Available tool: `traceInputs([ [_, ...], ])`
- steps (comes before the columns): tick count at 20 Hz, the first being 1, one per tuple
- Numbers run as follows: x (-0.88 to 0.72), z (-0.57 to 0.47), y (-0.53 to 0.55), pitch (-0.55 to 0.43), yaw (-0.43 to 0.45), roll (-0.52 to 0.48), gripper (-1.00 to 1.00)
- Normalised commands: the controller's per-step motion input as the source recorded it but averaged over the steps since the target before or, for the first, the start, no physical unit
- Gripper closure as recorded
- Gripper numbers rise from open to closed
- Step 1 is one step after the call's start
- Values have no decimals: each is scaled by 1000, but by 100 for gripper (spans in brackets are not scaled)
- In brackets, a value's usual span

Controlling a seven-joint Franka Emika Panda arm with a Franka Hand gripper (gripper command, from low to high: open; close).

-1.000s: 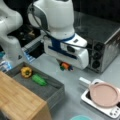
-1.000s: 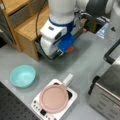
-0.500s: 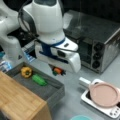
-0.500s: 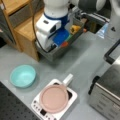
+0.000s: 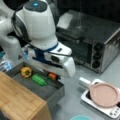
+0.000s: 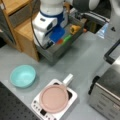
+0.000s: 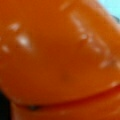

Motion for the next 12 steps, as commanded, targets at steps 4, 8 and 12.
traceInputs([
  [4,-294,-289,-63,-186,104,28,100],
  [8,-390,-237,-117,-210,87,16,100],
  [12,-439,-162,-165,-245,88,7,100],
])
